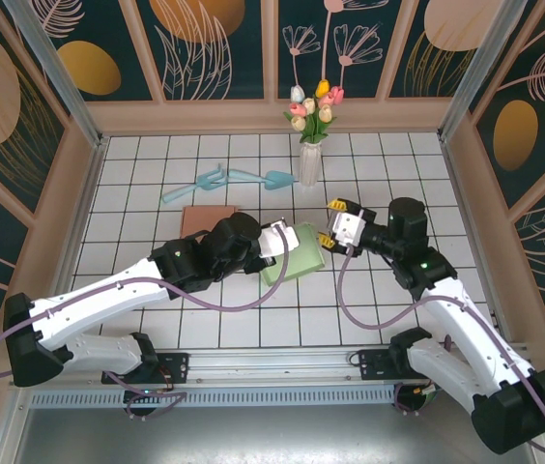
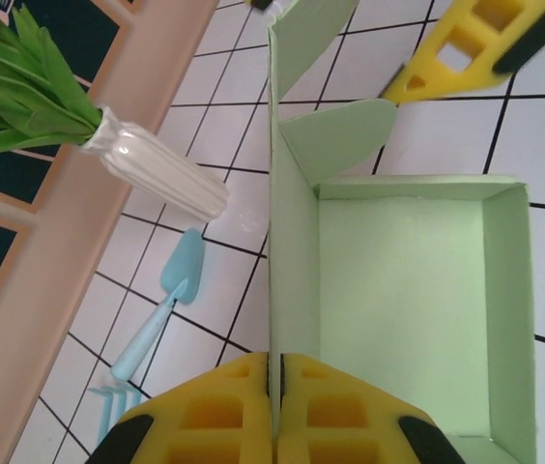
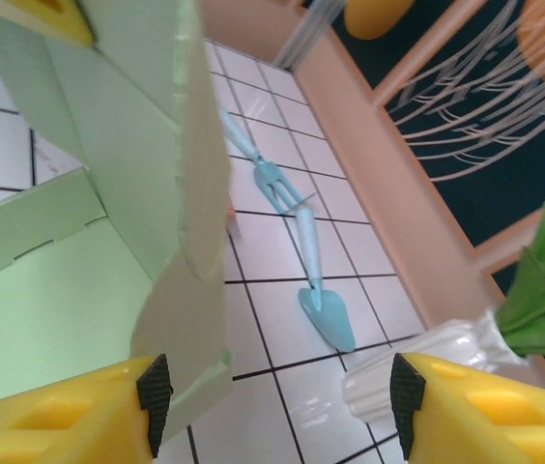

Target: Fold the paper box

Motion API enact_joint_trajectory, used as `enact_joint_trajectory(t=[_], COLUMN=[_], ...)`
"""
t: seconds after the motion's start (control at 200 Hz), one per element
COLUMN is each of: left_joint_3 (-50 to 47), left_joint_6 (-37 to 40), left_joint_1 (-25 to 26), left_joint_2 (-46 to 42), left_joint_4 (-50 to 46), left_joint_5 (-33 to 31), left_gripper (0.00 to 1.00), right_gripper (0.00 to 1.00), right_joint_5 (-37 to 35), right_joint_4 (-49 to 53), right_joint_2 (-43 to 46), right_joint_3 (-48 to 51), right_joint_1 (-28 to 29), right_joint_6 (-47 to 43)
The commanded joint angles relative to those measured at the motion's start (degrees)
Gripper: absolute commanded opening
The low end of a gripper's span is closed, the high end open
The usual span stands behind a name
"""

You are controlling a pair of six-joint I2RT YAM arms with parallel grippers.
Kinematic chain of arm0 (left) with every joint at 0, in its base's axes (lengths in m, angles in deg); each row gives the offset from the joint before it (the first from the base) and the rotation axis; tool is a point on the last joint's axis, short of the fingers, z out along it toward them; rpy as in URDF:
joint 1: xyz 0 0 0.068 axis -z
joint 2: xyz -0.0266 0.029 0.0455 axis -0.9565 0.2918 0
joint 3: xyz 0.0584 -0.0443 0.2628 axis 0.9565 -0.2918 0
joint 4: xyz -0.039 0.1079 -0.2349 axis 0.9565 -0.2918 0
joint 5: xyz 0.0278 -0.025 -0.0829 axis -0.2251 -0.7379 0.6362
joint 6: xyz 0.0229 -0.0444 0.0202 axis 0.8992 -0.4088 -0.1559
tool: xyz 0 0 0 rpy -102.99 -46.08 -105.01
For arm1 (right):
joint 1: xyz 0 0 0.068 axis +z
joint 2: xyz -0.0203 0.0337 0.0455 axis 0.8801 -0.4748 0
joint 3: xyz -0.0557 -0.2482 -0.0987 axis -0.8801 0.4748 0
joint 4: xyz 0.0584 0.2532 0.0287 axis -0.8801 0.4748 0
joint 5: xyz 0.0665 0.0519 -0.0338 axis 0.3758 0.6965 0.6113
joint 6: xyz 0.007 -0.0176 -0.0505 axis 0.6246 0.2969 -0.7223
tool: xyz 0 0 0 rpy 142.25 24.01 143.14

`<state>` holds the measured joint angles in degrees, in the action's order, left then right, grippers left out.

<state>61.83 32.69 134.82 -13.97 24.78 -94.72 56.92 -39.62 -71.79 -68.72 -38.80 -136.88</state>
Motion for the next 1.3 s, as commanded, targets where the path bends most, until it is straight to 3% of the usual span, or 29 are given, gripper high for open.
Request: enact_joint_trajectory(t=[0.0,0.345,0.581,0.761,0.901,1.146,1.296], left_joint_3=[0.59,2.39,2.56,2.35,1.58,-2.9,-10.34], left_joint_6=[1.36,0.21,0.57,0.23,-0.64,-1.53,-4.15], left_joint_1=[-0.09,0.04,0.4,0.59,0.68,0.61,0.63], left_joint_2=[0.05,1.89,2.01,1.29,0.64,-2.95,-10.74], left_joint_4=[-0.06,-2.84,-3.58,-2.67,-0.41,7.01,19.54], left_joint_5=[2.43,8.24,9.08,9.61,7.99,-0.33,-8.2], left_gripper=[0.0,0.0,0.0,0.0,0.0,0.36,0.46], right_gripper=[0.63,0.53,0.22,0.16,0.01,0.0,0.0], right_joint_5=[1.38,2.48,4.97,5.7,5.22,4.99,5.12], right_joint_4=[-0.11,1.05,5.07,5.12,3.66,0.74,0.41], right_joint_2=[-0.6,-3.83,-5.53,-5.35,-5.04,-3.42,-3.42], right_joint_3=[-0.36,-1.6,-3.04,-2.38,-1.2,0.88,1.36], right_joint_1=[2.54,7.91,8.09,8.08,7.91,4.81,1.6], right_joint_6=[-3.71,-5.09,-7.83,-7.65,-6.72,-4.52,-2.84])
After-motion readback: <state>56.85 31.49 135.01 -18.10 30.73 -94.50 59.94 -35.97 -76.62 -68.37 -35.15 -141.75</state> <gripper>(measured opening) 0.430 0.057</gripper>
